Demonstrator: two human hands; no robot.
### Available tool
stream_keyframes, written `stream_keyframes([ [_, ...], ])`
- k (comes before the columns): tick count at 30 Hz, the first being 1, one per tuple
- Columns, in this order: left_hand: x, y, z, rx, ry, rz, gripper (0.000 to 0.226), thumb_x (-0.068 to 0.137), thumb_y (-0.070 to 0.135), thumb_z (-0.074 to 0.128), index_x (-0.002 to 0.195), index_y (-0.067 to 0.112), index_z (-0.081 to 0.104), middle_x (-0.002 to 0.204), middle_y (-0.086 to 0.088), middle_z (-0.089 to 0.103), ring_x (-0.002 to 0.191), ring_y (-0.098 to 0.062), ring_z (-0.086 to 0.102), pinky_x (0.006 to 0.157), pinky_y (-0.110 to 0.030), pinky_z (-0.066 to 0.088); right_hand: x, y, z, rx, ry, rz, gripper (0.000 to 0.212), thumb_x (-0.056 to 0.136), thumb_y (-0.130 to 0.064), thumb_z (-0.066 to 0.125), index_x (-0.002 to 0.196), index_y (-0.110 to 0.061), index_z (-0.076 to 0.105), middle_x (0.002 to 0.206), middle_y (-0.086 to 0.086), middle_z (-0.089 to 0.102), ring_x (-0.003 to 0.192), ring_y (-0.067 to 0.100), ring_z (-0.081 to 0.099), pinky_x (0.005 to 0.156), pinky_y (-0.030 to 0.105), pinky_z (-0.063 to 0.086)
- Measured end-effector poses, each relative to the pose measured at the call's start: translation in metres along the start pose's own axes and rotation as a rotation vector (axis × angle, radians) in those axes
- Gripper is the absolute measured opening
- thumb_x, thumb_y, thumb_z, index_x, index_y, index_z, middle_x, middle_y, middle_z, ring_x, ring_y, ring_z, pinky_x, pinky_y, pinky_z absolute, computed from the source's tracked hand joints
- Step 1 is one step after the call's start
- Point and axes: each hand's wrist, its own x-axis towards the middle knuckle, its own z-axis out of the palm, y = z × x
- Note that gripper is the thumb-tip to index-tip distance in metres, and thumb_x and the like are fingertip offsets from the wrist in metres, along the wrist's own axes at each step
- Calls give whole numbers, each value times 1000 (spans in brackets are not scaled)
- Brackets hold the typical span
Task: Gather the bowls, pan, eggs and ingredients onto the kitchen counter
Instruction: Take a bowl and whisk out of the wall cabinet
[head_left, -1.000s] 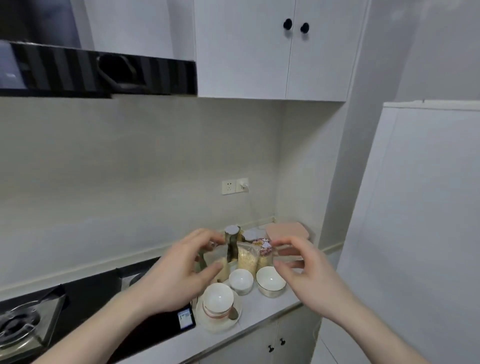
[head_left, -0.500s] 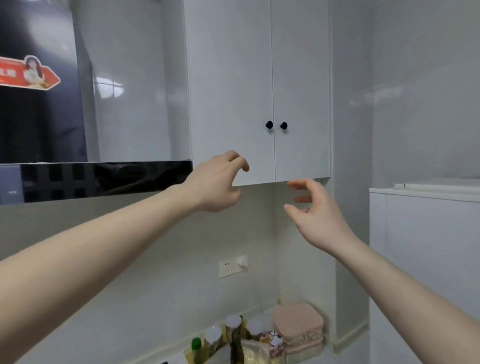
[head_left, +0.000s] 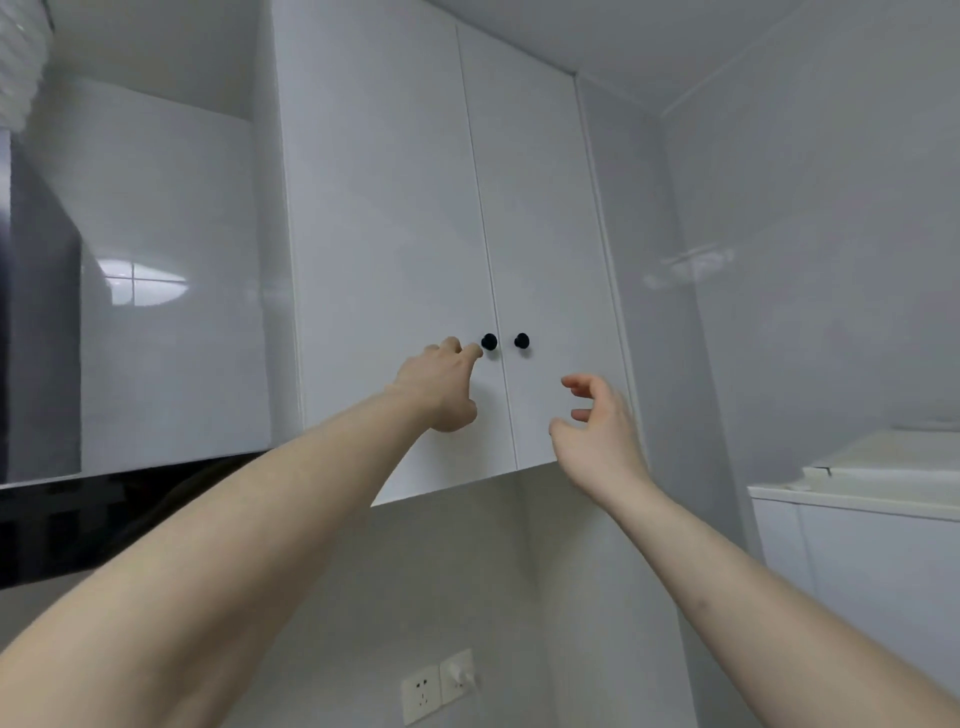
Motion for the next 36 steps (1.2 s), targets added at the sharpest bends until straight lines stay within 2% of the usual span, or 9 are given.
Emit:
stream_keyframes([
  [7, 66, 32, 28, -75, 40, -111, 74, 82, 25, 55, 150, 22, 25, 135, -6, 39, 119, -32, 46, 82, -37, 43, 69, 28, 25, 90, 71, 44, 50, 89, -8, 51, 135, -26, 45, 141, -7, 42, 123, 16, 51, 100, 44, 50],
  [13, 84, 38, 21, -144, 55, -188, 45, 81, 20, 53, 125, 18, 44, 122, -3, 47, 99, -28, 51, 77, -36, 43, 88, 52, 35, 134, 67, 81, 47, 89, -9, 52, 132, -25, 48, 140, -5, 43, 116, 17, 54, 99, 43, 49],
  [17, 77, 46, 6, -169, 91, -160, 40, 81, 25, 55, 120, 20, 48, 115, 2, 52, 97, -25, 54, 77, -34, 45, 88, 53, 29, 352, 162, 162, 41, 93, -9, 51, 129, -28, 53, 136, -9, 49, 118, 14, 56, 87, 30, 43],
  [22, 45, 54, -15, -348, 227, -44, 36, 76, 26, 60, 110, 28, 51, 102, 12, 54, 90, -16, 57, 75, -30, 48, 76, 46, 18, 565, 206, 163, 36, 93, -10, 54, 119, -34, 60, 128, -15, 58, 112, 12, 61, 86, 30, 50],
  [26, 17, 63, -33, -538, 329, 15, 27, 76, 23, 62, 100, 33, 55, 89, 18, 56, 76, -3, 54, 69, -23, 41, 76, 47, 9, 683, 228, 165, 31, 95, -7, 55, 114, -29, 64, 109, -22, 62, 86, -15, 60, 67, 8, 41],
  [28, 4, 67, -43, -644, 363, 11, 23, 74, 23, 61, 94, 34, 56, 76, 21, 54, 64, -4, 50, 61, -21, 39, 75, 53, 9, 718, 226, 180, 30, 95, -4, 55, 112, -26, 65, 101, -23, 63, 70, -23, 56, 65, 4, 41],
  [30, -11, 70, -52, -723, 408, 11, 21, 71, 23, 58, 92, 28, 56, 70, 20, 52, 61, -8, 46, 58, -22, 38, 69, 58, 12, 735, 209, 189, 30, 94, 0, 54, 111, -23, 66, 97, -21, 63, 66, -23, 55, 69, 4, 44],
  [33, -35, 71, -69, -821, 472, 49, 15, 73, 13, 54, 87, 18, 55, 74, 10, 53, 63, -15, 45, 57, -29, 40, 55, 63, 18, 714, 155, 180, 31, 93, 5, 53, 111, -17, 65, 84, -18, 60, 59, -21, 55, 56, -1, 41],
  [36, -59, 65, -83, -910, 571, 52, 11, 74, 8, 53, 76, 18, 51, 72, 2, 53, 61, -20, 44, 55, -36, 39, 39, 61, 21, 653, 57, 164, 31, 93, 1, 55, 110, -22, 65, 83, -20, 59, 60, -20, 56, 55, 1, 42],
])
